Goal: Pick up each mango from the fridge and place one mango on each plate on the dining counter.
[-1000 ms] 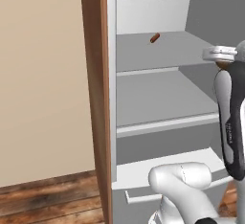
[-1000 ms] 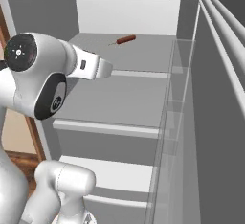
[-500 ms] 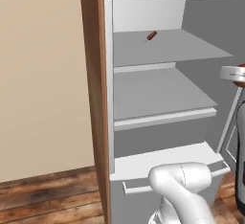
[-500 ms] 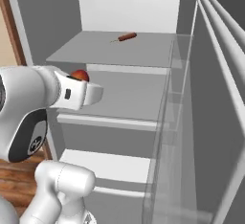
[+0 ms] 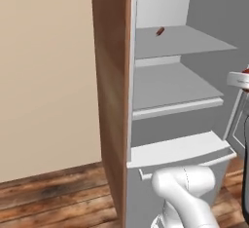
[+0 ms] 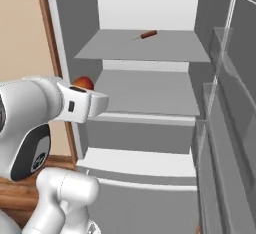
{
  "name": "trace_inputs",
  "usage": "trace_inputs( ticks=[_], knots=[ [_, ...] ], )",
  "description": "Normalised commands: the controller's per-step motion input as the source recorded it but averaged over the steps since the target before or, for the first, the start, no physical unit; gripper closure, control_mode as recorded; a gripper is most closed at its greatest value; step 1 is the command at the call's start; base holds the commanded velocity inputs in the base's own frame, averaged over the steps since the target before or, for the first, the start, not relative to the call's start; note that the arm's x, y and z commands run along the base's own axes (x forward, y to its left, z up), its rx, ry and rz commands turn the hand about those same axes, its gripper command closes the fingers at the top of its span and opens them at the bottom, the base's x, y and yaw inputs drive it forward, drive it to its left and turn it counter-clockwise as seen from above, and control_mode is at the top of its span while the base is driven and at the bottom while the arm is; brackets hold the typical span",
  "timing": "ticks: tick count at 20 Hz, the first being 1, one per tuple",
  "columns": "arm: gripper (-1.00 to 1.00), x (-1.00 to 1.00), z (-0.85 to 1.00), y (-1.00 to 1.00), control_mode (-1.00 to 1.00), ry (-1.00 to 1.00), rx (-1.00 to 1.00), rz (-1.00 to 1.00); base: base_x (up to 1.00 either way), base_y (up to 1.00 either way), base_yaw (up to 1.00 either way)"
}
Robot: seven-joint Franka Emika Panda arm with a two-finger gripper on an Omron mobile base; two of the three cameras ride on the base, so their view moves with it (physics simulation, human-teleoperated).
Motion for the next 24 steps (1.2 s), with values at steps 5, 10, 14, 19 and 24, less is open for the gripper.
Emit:
trace_inputs(
  ticks=[5,10,14,19,24],
  knots=[
    [1.00,0.00,0.00,0.00,1.00,0.00,0.00,0.00,-0.23,0.59,-0.34],
    [1.00,0.00,0.00,0.00,1.00,0.00,0.00,0.00,-0.30,0.60,-0.40],
    [1.00,0.00,0.00,0.00,1.00,0.00,0.00,0.00,-0.35,0.61,-0.41],
    [1.00,0.00,0.00,0.00,1.00,0.00,0.00,0.00,-0.39,0.54,-0.41],
    [1.00,0.00,0.00,0.00,1.00,0.00,0.00,0.00,-0.56,0.37,-0.38]
  ],
)
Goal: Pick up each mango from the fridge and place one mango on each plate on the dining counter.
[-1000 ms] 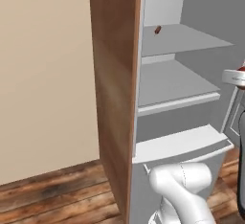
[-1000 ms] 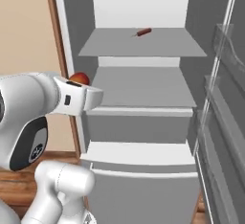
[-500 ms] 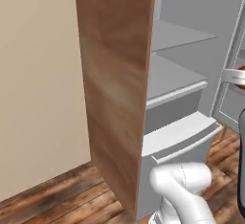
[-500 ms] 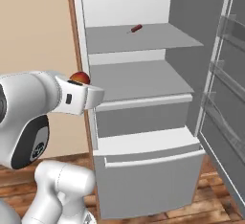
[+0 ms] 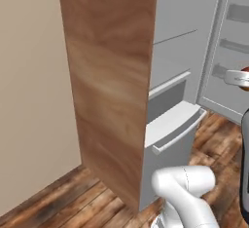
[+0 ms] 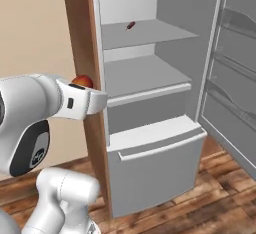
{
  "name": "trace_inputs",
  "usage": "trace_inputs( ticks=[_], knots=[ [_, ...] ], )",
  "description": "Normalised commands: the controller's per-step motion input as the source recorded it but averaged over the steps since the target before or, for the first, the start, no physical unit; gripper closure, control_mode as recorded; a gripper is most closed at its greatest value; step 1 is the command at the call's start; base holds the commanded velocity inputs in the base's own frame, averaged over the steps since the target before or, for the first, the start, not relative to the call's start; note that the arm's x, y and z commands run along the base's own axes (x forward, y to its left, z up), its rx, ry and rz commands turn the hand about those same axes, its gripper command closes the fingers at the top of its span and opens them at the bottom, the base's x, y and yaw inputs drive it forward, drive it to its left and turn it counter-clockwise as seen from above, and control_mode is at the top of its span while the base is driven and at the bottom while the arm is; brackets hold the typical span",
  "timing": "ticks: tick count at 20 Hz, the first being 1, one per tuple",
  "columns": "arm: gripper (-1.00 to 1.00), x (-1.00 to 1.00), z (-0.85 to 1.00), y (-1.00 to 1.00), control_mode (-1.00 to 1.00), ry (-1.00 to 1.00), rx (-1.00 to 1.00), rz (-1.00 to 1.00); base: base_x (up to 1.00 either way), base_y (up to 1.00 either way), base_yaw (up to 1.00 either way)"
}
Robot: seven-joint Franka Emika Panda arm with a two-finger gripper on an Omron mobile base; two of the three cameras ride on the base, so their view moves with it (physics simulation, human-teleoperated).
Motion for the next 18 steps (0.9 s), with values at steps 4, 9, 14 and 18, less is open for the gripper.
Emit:
trace_inputs(
  ticks=[4,9,14,18],
  knots=[
    [1.00,0.00,0.00,0.00,1.00,0.00,0.00,0.00,-0.61,0.26,-0.35],
    [1.00,0.00,0.00,0.00,1.00,0.00,0.00,0.00,-0.67,0.26,-0.31],
    [1.00,0.00,0.00,0.00,1.00,0.00,0.00,0.00,-0.93,0.17,-0.27],
    [1.00,0.00,0.00,0.00,1.00,0.00,0.00,0.00,-1.00,0.01,-0.21]
  ],
)
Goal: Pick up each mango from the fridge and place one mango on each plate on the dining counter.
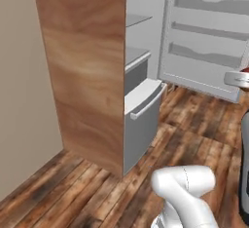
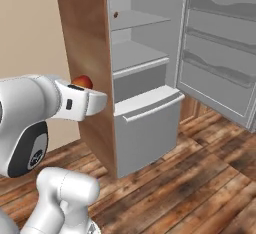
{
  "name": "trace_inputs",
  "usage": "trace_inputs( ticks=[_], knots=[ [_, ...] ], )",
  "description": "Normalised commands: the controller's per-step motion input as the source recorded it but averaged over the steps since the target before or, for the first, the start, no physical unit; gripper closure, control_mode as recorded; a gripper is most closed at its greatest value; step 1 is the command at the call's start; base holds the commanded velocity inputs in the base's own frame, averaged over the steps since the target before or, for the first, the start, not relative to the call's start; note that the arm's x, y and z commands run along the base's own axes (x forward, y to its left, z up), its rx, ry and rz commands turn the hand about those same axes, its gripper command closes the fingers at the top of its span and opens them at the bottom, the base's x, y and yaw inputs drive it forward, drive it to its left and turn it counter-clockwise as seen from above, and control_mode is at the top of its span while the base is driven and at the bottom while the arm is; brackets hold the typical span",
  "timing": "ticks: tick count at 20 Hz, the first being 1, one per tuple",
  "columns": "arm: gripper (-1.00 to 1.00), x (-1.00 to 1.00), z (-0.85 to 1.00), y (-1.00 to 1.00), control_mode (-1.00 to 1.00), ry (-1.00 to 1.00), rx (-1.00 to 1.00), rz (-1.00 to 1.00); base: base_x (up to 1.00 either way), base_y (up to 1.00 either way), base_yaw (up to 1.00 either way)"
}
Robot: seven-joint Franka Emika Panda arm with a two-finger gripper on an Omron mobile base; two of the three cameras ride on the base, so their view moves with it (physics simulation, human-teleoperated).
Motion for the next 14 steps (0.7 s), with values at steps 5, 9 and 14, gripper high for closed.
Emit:
trace_inputs(
  ticks=[5,9,14],
  knots=[
    [1.00,0.00,0.00,0.00,1.00,0.00,0.00,0.00,-1.00,0.00,-0.22],
    [1.00,0.00,0.00,0.00,1.00,0.00,0.00,0.00,-1.00,0.00,-0.23],
    [1.00,0.00,0.00,0.00,1.00,0.00,0.00,0.00,-1.00,0.00,-0.23]
  ],
)
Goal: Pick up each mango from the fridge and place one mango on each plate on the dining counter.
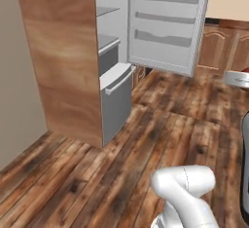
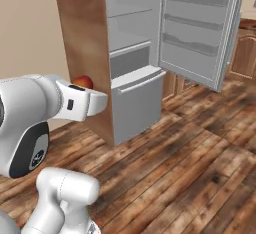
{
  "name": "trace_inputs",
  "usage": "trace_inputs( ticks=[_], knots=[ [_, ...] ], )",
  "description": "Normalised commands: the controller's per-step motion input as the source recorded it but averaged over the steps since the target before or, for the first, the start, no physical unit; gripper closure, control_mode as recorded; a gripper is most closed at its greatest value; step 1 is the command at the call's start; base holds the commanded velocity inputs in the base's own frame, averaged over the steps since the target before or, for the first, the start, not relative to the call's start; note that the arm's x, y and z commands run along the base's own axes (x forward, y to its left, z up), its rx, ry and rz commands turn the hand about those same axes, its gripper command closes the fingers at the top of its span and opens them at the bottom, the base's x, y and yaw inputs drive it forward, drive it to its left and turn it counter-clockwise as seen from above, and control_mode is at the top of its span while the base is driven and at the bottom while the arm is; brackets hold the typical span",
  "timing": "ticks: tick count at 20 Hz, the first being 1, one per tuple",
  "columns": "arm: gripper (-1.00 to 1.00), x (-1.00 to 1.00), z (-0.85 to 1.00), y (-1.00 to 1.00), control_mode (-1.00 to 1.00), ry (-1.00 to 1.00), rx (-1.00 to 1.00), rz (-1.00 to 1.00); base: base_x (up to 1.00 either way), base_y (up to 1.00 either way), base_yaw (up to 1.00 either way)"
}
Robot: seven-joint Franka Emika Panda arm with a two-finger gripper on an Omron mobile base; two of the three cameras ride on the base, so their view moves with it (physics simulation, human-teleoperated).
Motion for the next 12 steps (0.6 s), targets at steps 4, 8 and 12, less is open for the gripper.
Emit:
trace_inputs(
  ticks=[4,8,12],
  knots=[
    [1.00,0.00,0.00,0.00,1.00,0.00,0.00,0.00,-1.00,0.00,-0.24],
    [1.00,0.00,0.00,0.00,1.00,0.00,0.00,0.00,-1.00,0.00,-0.25],
    [1.00,0.00,0.00,0.00,1.00,0.00,0.00,0.00,-0.97,-0.31,-0.26]
  ],
)
